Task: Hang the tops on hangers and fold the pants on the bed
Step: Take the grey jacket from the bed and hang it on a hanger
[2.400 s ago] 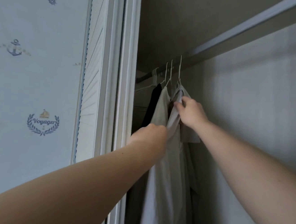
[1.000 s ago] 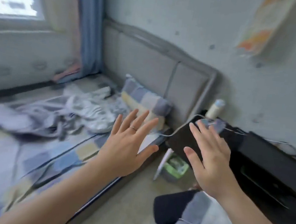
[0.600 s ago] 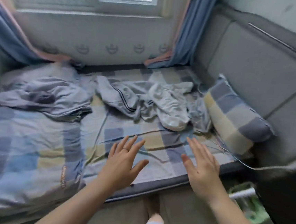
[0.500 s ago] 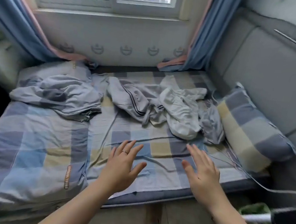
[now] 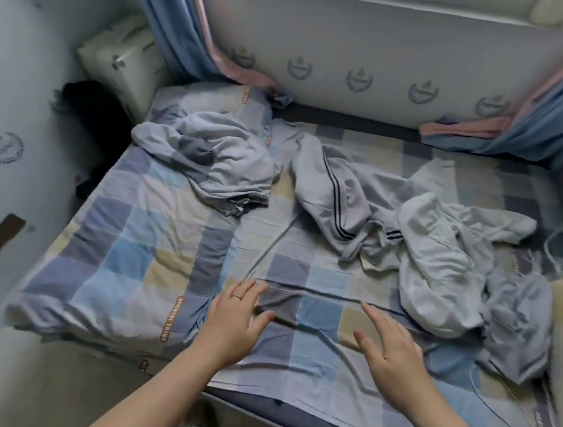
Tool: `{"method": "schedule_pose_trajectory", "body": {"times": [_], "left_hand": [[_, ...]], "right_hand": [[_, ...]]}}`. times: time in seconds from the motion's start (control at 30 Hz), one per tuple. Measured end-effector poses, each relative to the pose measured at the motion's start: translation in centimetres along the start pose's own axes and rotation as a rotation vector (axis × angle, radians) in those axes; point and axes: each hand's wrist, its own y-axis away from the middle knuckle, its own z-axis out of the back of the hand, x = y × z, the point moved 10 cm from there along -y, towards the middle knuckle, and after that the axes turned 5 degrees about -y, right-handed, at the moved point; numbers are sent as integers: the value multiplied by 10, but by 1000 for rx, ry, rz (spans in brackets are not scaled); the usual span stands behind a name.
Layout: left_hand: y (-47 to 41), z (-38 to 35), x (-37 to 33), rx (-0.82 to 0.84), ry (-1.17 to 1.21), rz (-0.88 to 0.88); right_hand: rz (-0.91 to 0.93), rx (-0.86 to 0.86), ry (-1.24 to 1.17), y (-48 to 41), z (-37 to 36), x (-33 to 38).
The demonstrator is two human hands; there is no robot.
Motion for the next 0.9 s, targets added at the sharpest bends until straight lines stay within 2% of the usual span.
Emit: {"method": "schedule_pose_trajectory", "body": {"times": [0.23,0.47,0.6,0.73,0.9], "left_hand": [[-51,26,99,27,36,93],[-132,53,249,88,21,137],[-217,26,341,118,2,156],[-312,-23,424,135,-56,122],[-448,-63,496,20,-175,59]], "right_hand": [[30,75,27,-76,-66,62],[-35,148,92,-164,-166,133],[-38,183,153,-255,-238,152],[33,140,250,-372,-315,164],[193,76,352,-529,-415,184]]}}
